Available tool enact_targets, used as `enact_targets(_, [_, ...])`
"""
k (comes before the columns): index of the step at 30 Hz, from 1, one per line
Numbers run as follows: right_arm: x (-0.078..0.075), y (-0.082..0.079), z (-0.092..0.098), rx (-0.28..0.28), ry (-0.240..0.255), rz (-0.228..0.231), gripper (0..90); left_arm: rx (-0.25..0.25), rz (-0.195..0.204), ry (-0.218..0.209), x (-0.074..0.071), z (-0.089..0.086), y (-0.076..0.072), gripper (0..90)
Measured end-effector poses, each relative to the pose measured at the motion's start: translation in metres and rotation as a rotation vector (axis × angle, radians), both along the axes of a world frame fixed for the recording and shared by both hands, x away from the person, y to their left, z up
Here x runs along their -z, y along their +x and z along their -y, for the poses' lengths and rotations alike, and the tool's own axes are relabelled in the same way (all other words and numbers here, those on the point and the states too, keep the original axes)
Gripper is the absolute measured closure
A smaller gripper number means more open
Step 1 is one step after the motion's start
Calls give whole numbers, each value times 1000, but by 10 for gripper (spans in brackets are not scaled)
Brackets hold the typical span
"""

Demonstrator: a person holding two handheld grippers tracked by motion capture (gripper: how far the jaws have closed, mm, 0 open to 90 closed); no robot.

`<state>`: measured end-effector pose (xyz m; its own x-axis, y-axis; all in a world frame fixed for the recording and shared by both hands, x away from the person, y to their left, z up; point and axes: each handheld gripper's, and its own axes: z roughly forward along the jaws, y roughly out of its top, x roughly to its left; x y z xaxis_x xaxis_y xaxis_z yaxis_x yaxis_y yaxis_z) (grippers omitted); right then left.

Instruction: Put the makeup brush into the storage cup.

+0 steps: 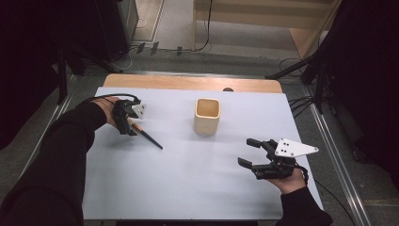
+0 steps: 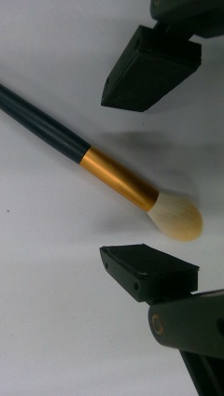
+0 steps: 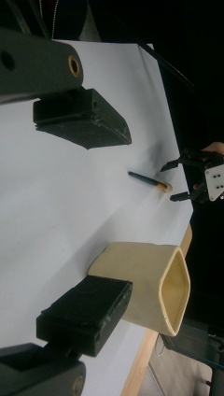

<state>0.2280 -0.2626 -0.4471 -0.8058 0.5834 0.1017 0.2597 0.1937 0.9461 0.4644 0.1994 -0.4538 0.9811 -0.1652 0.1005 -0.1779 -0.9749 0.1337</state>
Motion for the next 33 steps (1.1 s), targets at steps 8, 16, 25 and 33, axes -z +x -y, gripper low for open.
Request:
enact_targets(8, [0, 0, 0, 0, 0, -1, 266, 93, 23, 23, 1, 4, -3, 314])
enact_targets(16, [0, 0, 0, 0, 1, -3, 266, 200, 32, 47, 1, 4, -2, 330])
enact_targets(25, [0, 0, 1, -1, 2, -3, 266, 222, 0, 70, 1, 5, -1, 299])
enact_targets(33, [0, 0, 1, -4, 1, -2, 266, 228, -6, 89, 5, 6, 0, 275])
